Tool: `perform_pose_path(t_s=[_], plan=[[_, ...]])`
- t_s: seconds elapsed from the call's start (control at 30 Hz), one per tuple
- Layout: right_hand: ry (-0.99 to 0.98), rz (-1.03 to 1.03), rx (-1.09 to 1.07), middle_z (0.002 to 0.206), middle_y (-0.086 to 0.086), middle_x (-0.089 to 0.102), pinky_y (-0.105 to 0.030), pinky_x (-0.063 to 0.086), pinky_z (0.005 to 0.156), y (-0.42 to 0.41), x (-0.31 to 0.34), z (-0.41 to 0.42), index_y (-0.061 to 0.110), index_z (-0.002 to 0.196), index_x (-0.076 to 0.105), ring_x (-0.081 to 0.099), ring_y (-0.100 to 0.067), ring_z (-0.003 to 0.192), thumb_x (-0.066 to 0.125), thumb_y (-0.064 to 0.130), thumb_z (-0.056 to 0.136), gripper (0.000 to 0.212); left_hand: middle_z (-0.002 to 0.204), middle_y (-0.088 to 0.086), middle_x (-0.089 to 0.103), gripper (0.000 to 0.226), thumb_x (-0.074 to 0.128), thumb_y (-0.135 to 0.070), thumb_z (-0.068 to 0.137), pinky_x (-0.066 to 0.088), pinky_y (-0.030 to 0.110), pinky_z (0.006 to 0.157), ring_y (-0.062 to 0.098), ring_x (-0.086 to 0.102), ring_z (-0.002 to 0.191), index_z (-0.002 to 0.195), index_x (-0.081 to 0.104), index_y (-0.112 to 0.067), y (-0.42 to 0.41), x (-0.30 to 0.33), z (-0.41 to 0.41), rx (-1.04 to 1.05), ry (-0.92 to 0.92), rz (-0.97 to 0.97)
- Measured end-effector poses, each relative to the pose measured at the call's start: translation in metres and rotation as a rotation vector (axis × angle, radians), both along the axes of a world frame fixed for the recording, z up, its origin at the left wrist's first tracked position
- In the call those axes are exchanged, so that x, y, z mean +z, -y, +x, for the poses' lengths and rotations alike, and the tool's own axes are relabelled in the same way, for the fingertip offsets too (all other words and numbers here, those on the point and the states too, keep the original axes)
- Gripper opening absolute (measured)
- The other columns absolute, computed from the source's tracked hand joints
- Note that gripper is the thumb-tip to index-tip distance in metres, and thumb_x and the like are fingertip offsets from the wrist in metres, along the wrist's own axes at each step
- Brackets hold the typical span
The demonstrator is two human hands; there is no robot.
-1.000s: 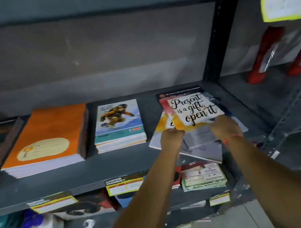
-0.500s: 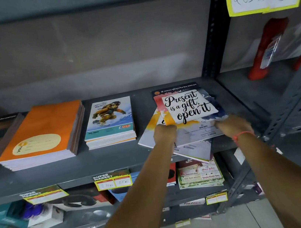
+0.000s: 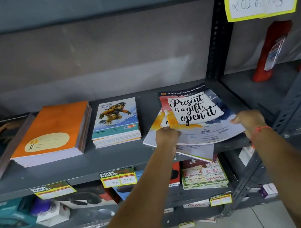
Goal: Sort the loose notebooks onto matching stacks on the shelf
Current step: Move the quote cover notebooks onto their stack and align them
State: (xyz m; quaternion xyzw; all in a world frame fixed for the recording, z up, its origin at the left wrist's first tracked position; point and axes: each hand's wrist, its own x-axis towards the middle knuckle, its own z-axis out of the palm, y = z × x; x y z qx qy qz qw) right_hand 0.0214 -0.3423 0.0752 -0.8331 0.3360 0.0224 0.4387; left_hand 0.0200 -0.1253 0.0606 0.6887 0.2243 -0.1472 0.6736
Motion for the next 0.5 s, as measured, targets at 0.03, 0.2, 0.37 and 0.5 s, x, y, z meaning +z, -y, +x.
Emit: perform_pose_path(t_s=[0.03,0.2,0.37,0.5], plan=[[0.054,0.079,-0.023,0.132,-0.027,0.053,-0.037,0.044,0.09,-0.001,0.001,-0.003,-0.01,0.116,0.058,0.053,-0.035,0.12,0.061,0.001,0.083,0.035,0.1,0.014,0.065,0.022,0.061,0.003,0.083,0.045,0.031,0.064,0.025,0.053,0.083,0.103,0.061,-0.006,-0.003,0.004,-0.003,0.013,0.002,-0.018],[0.255,0.429,-0.164,0.127,-0.024,0.056,-0.036,0.041,0.089,-0.013,0.009,-0.007,-0.003,0.11,0.058,0.051,-0.025,0.099,0.062,-0.01,0.077,0.034,0.077,0.008,0.059,0.014,0.061,0.003,0.083,0.04,0.028,0.058,0.023,0.054,0.075,0.077,0.061,-0.01,-0.023,0.025,-0.01,0.011,0.035,-0.053],[0.318,0.514,-0.04,0.104,-0.017,0.063,-0.026,0.041,0.062,-0.066,0.036,-0.007,-0.01,0.124,0.054,0.051,-0.018,0.066,0.056,-0.011,0.08,0.044,0.082,0.011,0.06,0.012,0.061,0.003,0.082,0.039,0.025,0.051,0.023,0.054,0.075,0.09,0.065,-0.005,-0.073,0.045,-0.011,0.046,0.159,-0.022],[0.32,0.607,0.062,0.082,-0.009,0.076,-0.023,0.048,0.055,-0.141,0.051,0.002,-0.008,0.124,0.054,0.055,-0.021,0.067,0.053,-0.011,0.082,0.042,0.072,0.007,0.061,0.018,0.057,0.005,0.081,0.044,0.023,0.053,0.022,0.055,0.065,0.076,0.064,-0.011,-0.144,0.054,-0.014,0.18,0.232,-0.021]])
